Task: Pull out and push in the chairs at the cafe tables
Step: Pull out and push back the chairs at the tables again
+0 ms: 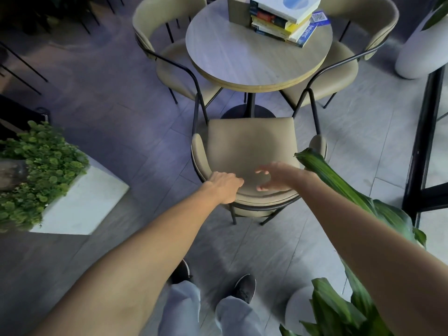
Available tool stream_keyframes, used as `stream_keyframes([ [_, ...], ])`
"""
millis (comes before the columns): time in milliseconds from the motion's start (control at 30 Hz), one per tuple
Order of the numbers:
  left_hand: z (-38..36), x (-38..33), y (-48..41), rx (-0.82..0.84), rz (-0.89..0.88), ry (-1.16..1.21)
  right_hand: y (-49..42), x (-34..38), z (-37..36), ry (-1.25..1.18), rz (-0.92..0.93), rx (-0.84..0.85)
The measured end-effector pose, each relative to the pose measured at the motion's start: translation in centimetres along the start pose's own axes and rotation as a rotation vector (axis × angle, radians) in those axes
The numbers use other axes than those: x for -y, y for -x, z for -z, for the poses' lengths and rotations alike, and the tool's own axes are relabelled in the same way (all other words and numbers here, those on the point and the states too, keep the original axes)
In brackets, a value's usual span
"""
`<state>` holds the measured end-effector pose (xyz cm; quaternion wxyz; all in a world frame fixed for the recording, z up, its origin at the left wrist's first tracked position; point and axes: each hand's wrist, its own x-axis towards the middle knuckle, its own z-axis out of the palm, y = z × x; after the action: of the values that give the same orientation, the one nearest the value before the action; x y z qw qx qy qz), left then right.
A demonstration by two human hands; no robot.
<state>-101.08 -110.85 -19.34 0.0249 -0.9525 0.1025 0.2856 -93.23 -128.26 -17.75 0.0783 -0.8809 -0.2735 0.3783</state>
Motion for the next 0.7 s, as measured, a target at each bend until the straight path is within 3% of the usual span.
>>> stream_keyframes([
  [133, 4.6, 1.1, -0.3, -0.121, 0.035, 0.012, 0.0, 0.5, 4.9, 0.012, -0.012, -0.116],
  [267, 9.7, 2.8, -1.5, -0.241, 0.076, 0.038, -0.2, 1.0, 9.9, 0.049, -0.007, -0.123],
  [500, 20.3, 5.9, -5.3, -0.331, 0.138, 0.027, -1.4, 0.6, 19.3, 0.210, -0.015, -0.166],
  [700, 27.9, 4.5, -9.8, -0.380, 0.159, 0.037, -0.8, -2.8, 27.1, 0.228, -0.027, -0.237],
])
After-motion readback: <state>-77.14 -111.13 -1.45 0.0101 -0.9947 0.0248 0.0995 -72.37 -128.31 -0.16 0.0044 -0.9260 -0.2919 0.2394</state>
